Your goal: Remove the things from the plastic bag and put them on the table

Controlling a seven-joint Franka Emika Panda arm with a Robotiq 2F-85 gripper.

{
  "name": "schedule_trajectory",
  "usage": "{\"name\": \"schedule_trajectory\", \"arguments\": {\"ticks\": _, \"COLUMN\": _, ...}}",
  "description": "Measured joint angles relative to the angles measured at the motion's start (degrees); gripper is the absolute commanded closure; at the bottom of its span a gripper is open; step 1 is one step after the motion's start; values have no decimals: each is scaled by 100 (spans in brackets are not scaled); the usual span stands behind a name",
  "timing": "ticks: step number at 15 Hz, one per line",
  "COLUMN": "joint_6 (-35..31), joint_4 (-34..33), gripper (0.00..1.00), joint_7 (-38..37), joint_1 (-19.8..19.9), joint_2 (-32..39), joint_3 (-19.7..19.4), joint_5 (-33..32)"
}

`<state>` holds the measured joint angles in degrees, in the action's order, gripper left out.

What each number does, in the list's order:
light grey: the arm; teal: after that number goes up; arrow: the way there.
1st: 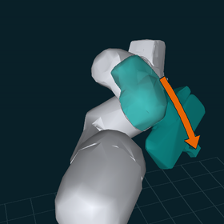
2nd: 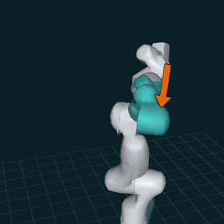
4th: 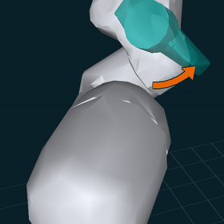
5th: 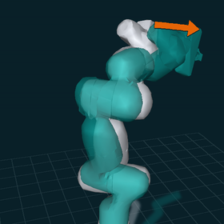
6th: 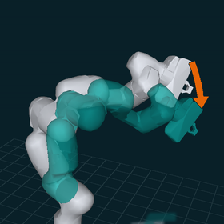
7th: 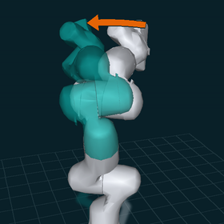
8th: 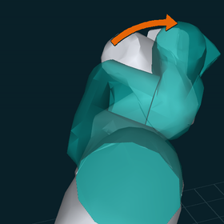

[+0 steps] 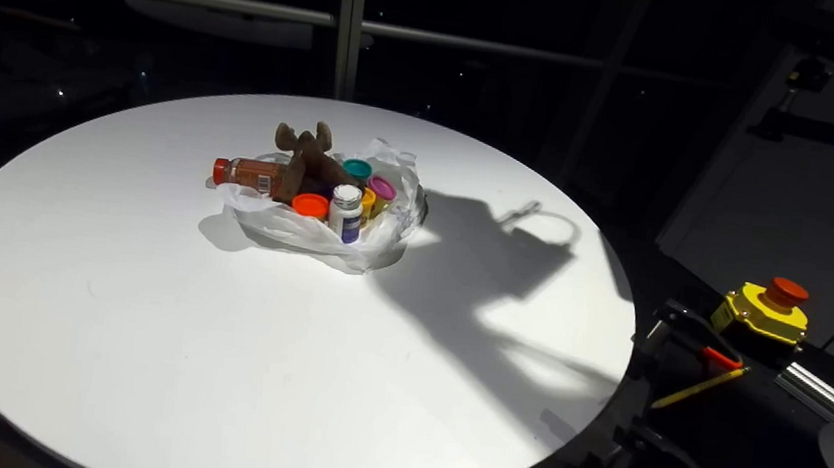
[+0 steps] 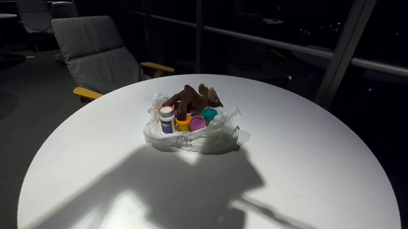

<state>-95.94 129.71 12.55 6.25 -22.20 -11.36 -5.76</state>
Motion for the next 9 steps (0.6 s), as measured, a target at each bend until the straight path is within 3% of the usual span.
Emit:
{"name": "schedule_trajectory", "arguments": {"ticks": 4, "joint_6": -560, "joint_4": 17, "gripper": 0, "joint_7": -191, "joint_1": -49, "joint_2": 288, "joint_3": 203, "joint_5": 0}}
{"name": "schedule_trajectory", "arguments": {"ticks": 9, "joint_6": -1966, "joint_4": -139, "gripper": 0, "joint_7": -1122, "joint_1": -425, "joint_2": 1439, "joint_3": 917, "joint_5": 2}}
